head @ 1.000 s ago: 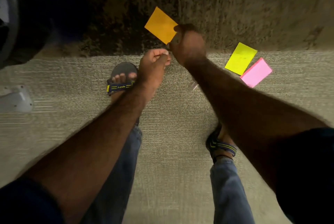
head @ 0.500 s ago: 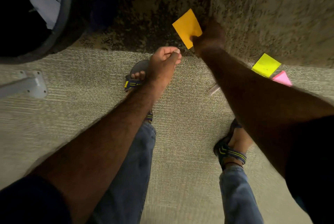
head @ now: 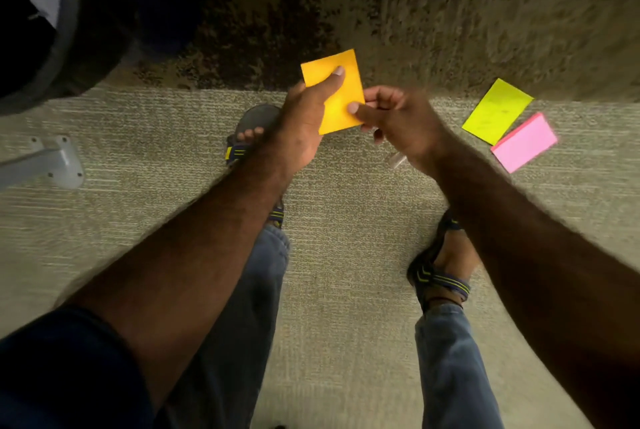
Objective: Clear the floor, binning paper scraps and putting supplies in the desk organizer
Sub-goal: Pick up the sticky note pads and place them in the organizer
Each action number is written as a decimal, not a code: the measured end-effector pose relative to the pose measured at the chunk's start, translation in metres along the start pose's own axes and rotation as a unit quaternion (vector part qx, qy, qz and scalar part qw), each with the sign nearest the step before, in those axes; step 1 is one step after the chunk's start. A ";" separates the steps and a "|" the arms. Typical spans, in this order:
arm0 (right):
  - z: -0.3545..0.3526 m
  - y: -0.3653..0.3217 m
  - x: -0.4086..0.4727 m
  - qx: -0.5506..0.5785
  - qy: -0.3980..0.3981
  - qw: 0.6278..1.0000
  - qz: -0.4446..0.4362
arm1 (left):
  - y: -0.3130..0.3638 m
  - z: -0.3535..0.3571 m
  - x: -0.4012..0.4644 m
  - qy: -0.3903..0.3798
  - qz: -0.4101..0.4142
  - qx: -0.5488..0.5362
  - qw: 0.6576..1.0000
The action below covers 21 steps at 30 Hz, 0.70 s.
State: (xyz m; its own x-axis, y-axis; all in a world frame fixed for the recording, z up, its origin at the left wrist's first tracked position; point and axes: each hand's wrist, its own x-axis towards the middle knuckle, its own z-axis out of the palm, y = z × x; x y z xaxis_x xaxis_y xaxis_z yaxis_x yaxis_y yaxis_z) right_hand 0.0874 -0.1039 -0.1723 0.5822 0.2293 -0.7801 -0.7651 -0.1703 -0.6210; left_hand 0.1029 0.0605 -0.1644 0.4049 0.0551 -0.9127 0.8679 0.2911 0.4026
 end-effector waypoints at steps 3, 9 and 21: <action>-0.011 0.010 -0.013 -0.003 -0.001 1.000 -0.008 | -0.008 0.008 -0.004 -0.044 -0.010 0.010 0.999; -0.076 0.033 -0.018 -0.146 0.188 0.971 -0.031 | -0.026 0.038 -0.013 -0.104 0.001 0.032 0.994; -0.161 0.087 -0.027 -0.500 0.342 0.794 0.054 | -0.053 0.099 -0.014 -0.136 -0.023 0.089 0.987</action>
State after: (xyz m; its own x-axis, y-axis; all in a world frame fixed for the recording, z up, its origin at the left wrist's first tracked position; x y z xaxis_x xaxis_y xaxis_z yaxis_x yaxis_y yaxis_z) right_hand 0.0490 -0.2789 -0.2173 0.8029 -0.3548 -0.4789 -0.4192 -0.9074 -0.0305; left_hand 0.0800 -0.0503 -0.1664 0.4060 -0.2188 -0.8873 0.9137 0.1147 0.3898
